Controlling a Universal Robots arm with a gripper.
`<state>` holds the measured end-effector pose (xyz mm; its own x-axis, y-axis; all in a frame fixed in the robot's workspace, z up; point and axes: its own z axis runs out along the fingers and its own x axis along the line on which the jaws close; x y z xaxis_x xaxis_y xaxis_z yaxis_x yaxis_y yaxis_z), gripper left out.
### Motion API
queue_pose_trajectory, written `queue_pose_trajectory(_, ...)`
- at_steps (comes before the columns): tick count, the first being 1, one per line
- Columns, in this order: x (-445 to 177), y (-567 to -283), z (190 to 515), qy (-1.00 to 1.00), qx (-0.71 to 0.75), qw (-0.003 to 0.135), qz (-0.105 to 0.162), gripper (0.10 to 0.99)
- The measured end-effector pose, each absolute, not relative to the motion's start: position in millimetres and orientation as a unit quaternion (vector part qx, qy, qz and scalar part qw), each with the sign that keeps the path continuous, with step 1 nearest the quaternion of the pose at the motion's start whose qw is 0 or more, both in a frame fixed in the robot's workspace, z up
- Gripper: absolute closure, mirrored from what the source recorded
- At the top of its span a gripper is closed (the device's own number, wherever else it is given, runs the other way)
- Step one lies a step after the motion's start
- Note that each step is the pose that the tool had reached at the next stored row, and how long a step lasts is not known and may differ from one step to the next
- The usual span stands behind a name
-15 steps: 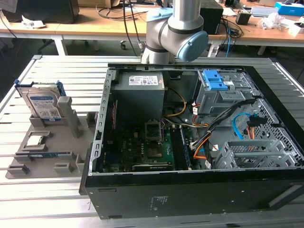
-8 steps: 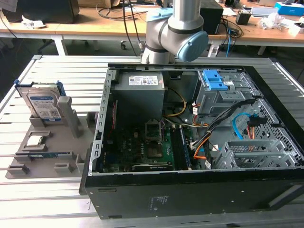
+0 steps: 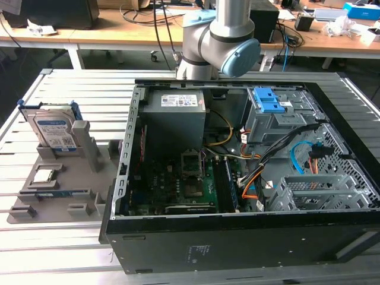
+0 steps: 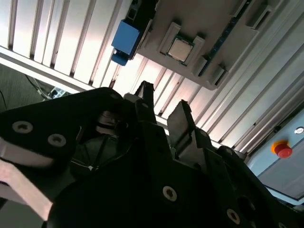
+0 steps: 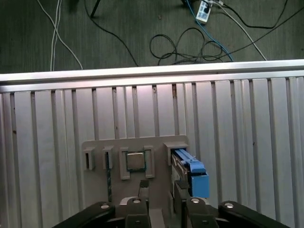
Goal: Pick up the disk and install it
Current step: 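Pick up the disk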
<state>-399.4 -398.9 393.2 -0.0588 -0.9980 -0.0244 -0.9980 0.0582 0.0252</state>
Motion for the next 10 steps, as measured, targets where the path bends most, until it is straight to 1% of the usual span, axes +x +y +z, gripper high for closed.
queue_pose_trajectory(3,-399,-399,393,0.727,-0.686,0.001,0.017,0.545)
queue_pose_trajectory(7,-399,-396,393,0.727,-0.686,0.002,0.016,0.545)
queue_pose_trajectory(10,-396,-382,393,0.727,-0.686,0.002,0.016,0.545)
